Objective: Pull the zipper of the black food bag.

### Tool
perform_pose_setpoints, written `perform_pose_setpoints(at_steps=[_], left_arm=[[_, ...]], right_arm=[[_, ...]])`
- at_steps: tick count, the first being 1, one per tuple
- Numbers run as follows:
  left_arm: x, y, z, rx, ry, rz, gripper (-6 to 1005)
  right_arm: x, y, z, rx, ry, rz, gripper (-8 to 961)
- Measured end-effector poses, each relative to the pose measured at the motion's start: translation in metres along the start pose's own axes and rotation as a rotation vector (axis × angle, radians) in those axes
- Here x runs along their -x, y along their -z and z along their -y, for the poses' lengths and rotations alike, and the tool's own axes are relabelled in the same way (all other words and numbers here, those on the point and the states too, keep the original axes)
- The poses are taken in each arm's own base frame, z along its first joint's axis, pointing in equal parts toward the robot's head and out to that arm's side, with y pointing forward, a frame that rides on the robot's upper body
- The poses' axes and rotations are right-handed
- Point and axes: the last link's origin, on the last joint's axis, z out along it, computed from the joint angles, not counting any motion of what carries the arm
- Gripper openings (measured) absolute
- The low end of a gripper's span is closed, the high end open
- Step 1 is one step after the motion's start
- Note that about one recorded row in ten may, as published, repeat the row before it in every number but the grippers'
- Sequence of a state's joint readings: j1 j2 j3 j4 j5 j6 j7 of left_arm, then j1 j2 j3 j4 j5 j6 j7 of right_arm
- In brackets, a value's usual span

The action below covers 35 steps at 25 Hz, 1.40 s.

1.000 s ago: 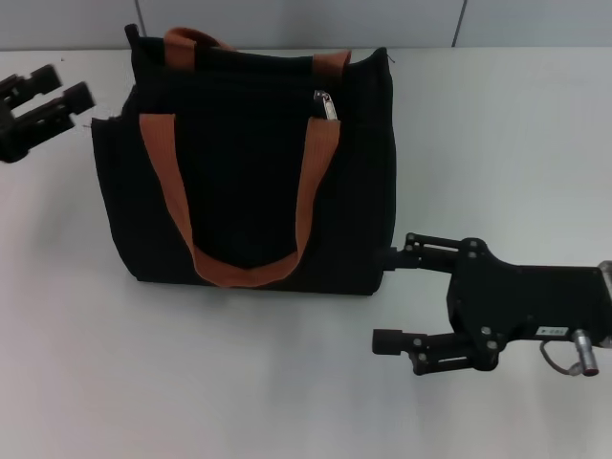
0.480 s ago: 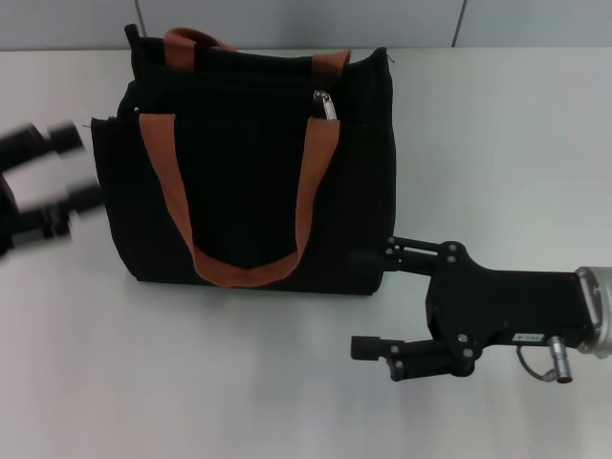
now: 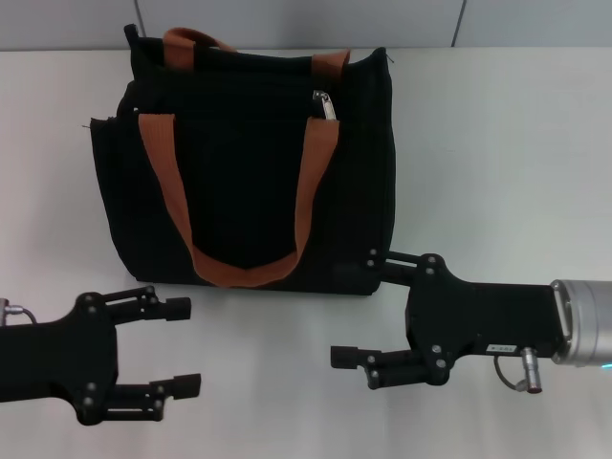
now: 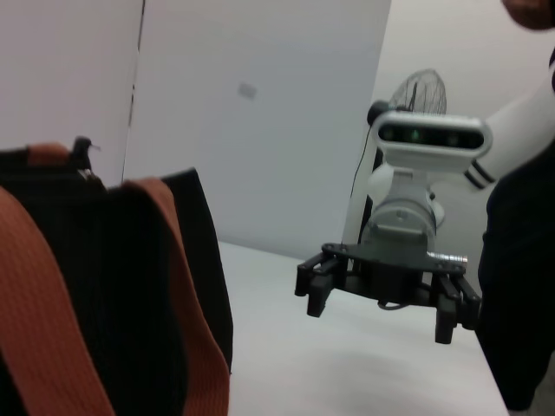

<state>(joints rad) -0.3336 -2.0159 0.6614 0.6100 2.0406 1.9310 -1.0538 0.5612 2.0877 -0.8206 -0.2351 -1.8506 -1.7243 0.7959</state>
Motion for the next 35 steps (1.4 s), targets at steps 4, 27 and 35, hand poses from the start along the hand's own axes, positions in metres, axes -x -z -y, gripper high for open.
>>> perform_pose_setpoints(at_steps=[4, 27, 35], left_arm=[[0.003, -0.005, -0.001, -0.003, -0.022, 0.002, 802], [0.006, -0.008, -0.006, -0.009, -0.015, -0.035, 802], [0.006, -0.005, -0.007, -0.016, -0.009, -0.042, 802]], right_arm=[[-0.001, -0.004, 0.001, 0.001, 0.004, -0.005, 831], [-0.01, -0.006, -0.003, 0.002, 0.013, -0.035, 830], [-0.009, -0.007, -0.003, -0.001, 0.018, -0.026, 830]])
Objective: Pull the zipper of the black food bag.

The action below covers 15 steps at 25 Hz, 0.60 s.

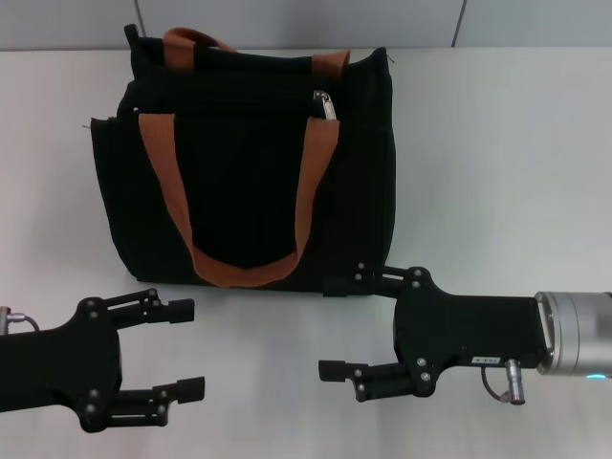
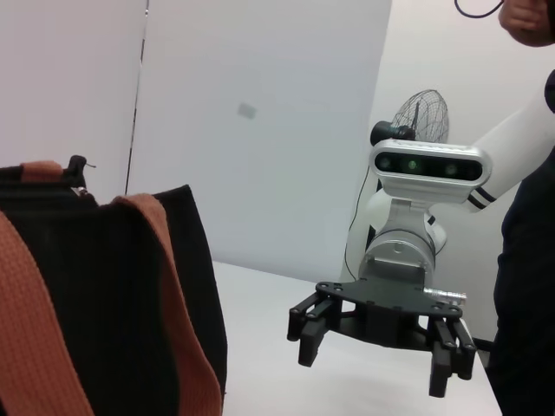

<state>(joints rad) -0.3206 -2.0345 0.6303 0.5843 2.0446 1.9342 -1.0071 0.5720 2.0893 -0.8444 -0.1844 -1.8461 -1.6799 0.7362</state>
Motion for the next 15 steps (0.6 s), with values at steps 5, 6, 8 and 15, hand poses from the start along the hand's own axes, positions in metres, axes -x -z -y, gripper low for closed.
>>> perform_pose_setpoints(at_steps=[5, 6, 8, 15], left_arm=[[-0.0021, 0.0041, -0.0009, 0.009, 0.001, -0.004, 802], [-0.0021, 0.0041, -0.0009, 0.009, 0.001, -0.004, 802], [-0.003, 0.0066, 0.0003, -0.003, -0.002, -0.008, 802], [-0.0021, 0.0077, 0.0012, -0.015, -0.006, -0.005, 802]], right_arm=[[0.0004, 0.0004, 0.0015, -0.009, 0.002, 0.001, 830], [0.0007, 0.0006, 0.002, -0.01, 0.004, 0.001, 830], [0.0012, 0.0004, 0.0026, -0.011, 0.007, 0.002, 830], [0.002, 0.0005, 0.0036, -0.011, 0.011, 0.002, 829]])
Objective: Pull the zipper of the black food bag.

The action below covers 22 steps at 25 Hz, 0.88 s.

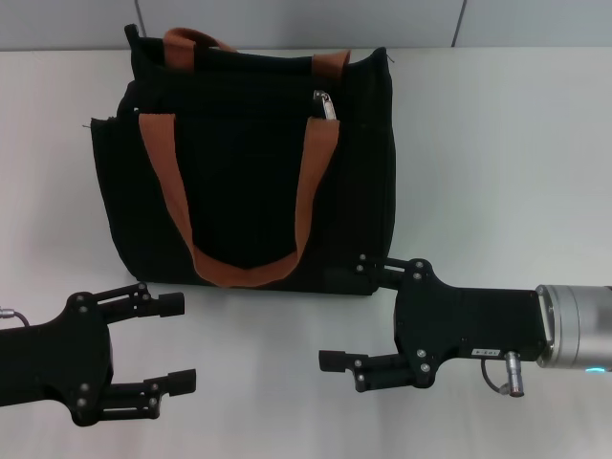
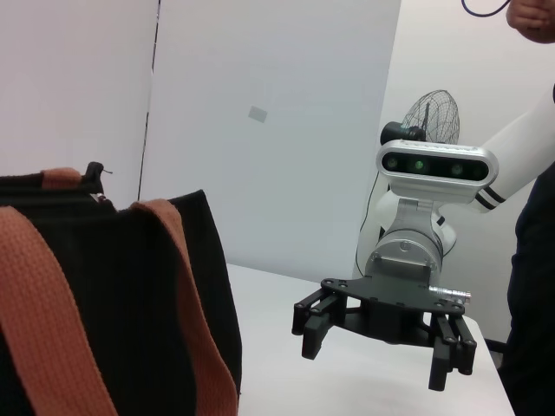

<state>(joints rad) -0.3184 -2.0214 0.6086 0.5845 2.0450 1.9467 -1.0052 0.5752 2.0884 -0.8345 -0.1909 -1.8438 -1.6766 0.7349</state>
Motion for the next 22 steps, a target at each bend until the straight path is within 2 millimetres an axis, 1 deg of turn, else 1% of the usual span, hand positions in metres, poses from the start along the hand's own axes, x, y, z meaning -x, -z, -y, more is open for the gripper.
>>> perform_pose_setpoints(at_steps=[22], left_arm=[[-0.0016, -0.0011, 0.0011, 0.003, 0.001, -0.004, 802]], right_arm=[[0.0006, 0.0013, -0.0005, 0.003, 0.001, 0.004, 830]])
